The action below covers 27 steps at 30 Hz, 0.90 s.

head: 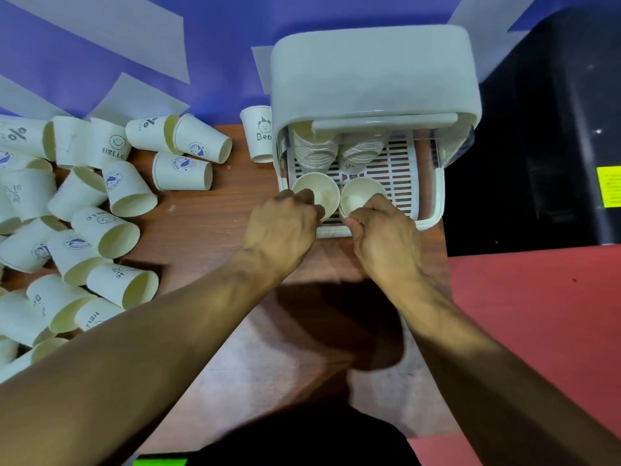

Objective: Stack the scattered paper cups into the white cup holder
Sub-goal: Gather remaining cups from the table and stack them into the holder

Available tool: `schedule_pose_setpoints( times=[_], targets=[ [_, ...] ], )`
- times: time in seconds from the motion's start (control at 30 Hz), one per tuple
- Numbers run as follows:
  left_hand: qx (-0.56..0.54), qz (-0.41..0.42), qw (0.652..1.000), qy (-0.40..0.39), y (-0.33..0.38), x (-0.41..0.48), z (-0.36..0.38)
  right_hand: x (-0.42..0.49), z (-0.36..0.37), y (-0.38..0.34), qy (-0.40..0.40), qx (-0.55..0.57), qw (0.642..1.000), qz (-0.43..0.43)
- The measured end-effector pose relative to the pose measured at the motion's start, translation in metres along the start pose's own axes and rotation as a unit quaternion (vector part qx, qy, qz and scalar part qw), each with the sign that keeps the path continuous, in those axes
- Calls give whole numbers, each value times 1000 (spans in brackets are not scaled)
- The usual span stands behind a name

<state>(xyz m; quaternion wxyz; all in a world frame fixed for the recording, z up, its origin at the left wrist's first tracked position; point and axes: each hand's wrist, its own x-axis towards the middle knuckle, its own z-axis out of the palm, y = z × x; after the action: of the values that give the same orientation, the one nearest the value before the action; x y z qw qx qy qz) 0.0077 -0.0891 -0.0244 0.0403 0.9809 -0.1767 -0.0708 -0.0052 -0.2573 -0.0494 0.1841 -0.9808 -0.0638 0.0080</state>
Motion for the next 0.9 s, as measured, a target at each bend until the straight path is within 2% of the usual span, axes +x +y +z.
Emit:
schedule_pose_setpoints(
  times=[0.3,0.77,0.9],
  targets=[
    [-26,-27,998,-41,-2,0,6,0,13,0,0,21,1000,17],
    [-39,-69,996,-37,-1,-5,14,-8,5,-21,37,63,997,38],
    [-116,-77,990,24,-13,-22,17,-7,-1,-47,57,91,994,3]
  ],
)
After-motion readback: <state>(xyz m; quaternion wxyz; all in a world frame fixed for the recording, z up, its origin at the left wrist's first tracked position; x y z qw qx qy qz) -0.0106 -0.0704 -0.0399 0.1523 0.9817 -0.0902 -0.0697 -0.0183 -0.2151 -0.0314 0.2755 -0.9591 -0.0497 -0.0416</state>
